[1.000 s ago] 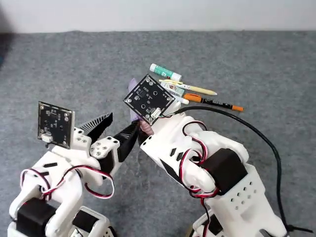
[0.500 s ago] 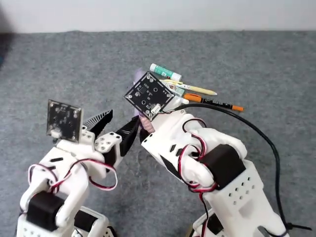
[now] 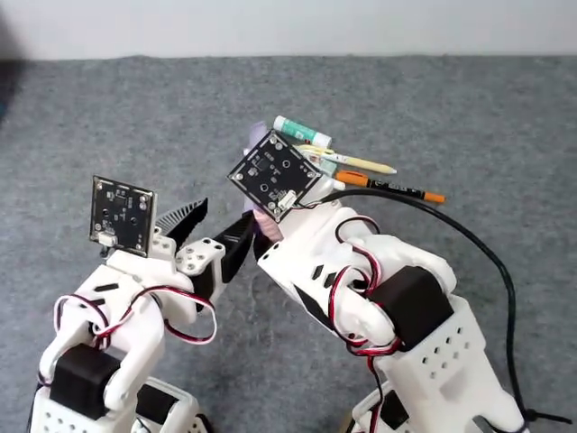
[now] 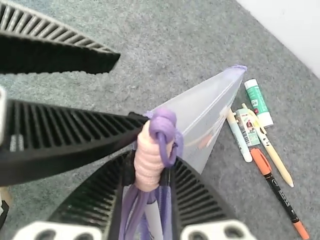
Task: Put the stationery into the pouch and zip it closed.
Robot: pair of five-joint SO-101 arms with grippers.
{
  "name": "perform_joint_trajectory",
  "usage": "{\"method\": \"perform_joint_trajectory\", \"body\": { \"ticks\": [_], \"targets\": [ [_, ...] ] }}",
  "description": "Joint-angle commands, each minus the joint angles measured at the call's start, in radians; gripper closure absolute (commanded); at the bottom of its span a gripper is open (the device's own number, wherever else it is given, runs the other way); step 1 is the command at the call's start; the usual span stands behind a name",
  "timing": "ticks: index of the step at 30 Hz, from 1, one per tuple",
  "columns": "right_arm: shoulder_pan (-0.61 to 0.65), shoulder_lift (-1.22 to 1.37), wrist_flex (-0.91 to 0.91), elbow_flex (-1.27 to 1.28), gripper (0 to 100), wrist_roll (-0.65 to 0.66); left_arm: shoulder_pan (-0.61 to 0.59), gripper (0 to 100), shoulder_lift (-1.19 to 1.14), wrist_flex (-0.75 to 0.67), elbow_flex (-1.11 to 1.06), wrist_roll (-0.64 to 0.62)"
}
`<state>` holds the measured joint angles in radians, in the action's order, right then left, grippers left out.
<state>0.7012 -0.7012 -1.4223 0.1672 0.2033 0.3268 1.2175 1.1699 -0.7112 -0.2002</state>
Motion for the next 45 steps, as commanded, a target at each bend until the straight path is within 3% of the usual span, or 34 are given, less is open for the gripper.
{"method": "perform_joint_trajectory", "body": {
  "ticks": [1, 12, 22, 30, 36, 45],
  "targets": [
    [0.013, -0.01, -0.004, -0.049, 99.1, -0.002, 0.072, 79, 0.003, -0.029, -0.01, 0.017],
    [0.051, -0.005, -0.028, -0.049, 99.1, 0.052, 0.084, 79, 0.003, -0.153, -0.163, 0.029],
    [0.097, -0.004, -0.064, -0.049, 99.1, 0.051, 0.081, 79, 0.003, -0.176, -0.277, 0.091],
    [0.099, -0.007, -0.104, -0.049, 99.1, 0.051, -0.035, 79, 0.003, -0.232, -0.314, 0.089],
    [0.101, -0.012, -0.114, -0.049, 99.1, 0.051, -0.043, 87, 0.003, -0.284, -0.375, 0.089],
    [0.094, -0.03, -0.174, -0.058, 99.1, 0.051, -0.129, 88, 0.003, -0.284, -0.389, 0.084]
  ]
}}
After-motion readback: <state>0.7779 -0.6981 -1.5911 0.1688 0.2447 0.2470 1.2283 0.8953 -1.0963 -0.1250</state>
